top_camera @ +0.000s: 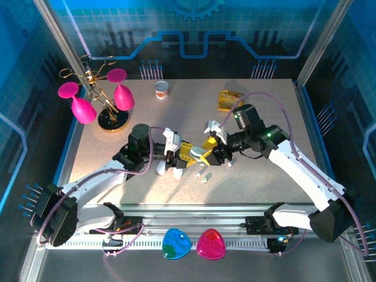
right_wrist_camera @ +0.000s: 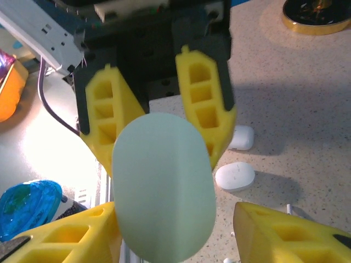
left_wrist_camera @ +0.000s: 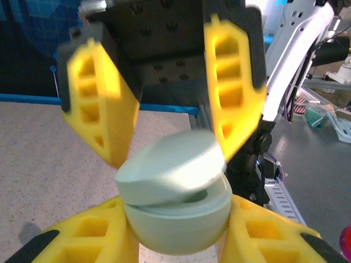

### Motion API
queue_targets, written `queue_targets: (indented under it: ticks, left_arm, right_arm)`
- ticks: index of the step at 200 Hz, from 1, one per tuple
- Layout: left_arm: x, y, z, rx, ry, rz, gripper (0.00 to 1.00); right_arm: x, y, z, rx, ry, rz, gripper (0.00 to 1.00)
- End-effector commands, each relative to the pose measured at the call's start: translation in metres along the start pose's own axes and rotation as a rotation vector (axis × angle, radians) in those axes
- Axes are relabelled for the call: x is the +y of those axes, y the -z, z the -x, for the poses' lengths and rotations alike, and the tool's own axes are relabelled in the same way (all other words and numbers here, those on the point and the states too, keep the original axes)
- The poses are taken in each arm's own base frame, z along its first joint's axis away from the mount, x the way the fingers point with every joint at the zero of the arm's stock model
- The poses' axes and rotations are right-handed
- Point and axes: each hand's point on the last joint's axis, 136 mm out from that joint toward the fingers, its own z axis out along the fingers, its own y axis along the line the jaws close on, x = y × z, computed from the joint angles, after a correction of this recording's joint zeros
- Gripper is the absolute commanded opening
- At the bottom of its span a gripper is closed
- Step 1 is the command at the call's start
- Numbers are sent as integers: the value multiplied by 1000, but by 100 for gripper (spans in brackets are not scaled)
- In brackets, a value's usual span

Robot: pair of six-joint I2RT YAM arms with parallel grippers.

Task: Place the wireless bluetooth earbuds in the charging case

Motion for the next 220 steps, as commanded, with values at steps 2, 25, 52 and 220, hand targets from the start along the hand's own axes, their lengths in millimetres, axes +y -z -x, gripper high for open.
queue_targets:
  ticks: [2, 25, 52, 220]
  left_arm:
    - [-21, -3, 5, -49, -66, -123, 18]
    - [-21, -4, 3, -38, -83, -128, 18]
    - [-16, -3, -2, -30, -118, -87, 19]
    - [39, 22, -2, -109, -177, 193, 19]
  right_arm:
    - [-22, 11, 11, -57, -2, -93, 54]
    - [-19, 13, 12, -66, 4, -86, 60]
    - [-12, 18, 17, -96, 38, -87, 70]
    - [-123, 57, -83, -370, -779, -538, 92]
